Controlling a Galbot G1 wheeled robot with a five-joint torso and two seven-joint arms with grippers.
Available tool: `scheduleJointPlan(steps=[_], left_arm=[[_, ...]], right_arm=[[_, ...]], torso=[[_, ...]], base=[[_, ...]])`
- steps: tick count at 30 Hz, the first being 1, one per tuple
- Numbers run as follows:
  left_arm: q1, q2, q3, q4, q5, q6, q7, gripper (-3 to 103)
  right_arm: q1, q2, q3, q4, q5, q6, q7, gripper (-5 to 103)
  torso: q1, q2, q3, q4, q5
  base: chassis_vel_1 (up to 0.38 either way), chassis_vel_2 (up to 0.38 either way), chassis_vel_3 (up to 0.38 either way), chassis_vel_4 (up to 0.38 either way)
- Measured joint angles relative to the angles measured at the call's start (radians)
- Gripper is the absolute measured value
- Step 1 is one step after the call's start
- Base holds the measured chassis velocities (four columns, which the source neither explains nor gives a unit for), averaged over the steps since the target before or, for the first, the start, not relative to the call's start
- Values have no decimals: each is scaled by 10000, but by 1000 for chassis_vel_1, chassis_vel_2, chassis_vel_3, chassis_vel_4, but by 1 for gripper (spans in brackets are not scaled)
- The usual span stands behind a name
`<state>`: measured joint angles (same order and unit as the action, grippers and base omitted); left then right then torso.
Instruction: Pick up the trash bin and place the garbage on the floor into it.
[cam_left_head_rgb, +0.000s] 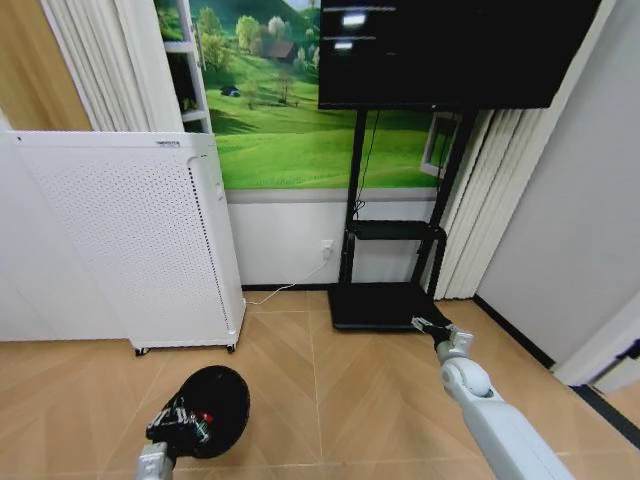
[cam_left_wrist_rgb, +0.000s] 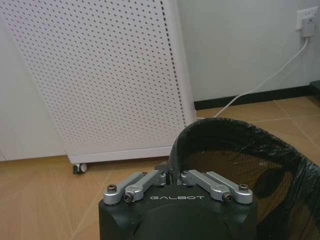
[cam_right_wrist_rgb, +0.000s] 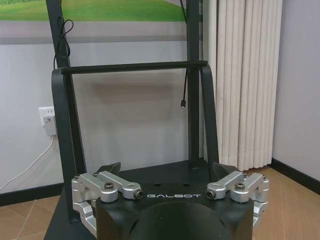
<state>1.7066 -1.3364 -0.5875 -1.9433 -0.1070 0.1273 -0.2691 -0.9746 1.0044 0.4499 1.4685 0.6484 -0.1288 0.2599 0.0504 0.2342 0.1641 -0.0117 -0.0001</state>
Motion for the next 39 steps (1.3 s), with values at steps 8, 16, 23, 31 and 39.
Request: scheduleJointPlan(steps=[8, 16, 23, 31, 39], left_arm=[[195, -419, 604, 483, 469, -326, 78, 6], [627, -317, 370, 680, 616, -546, 95, 6], [902, -111, 28, 548, 524, -546, 62, 6], [866, -73, -35, 686, 505, -575, 3, 6], [628, -99, -28, 1195, 567, -819, -51, 6]], right_arm=[[0, 0, 0, 0, 0, 0, 0, 100], [0, 0, -1, 0, 0, 0, 1, 100], [-1, 0, 0, 0, 0, 0, 1, 100], [0, 0, 0, 0, 0, 0, 2, 100], [0, 0, 0, 0, 0, 0, 2, 100]], torso=[[0, 0, 0, 5, 2], [0, 0, 0, 3, 1], [0, 0, 0, 4, 2], [-1, 0, -1, 4, 3], [-1, 1, -2, 4, 7]], base=[[0, 0, 0, 0], [0, 0, 0, 0], [0, 0, 0, 0], [0, 0, 0, 0], [0, 0, 0, 0]])
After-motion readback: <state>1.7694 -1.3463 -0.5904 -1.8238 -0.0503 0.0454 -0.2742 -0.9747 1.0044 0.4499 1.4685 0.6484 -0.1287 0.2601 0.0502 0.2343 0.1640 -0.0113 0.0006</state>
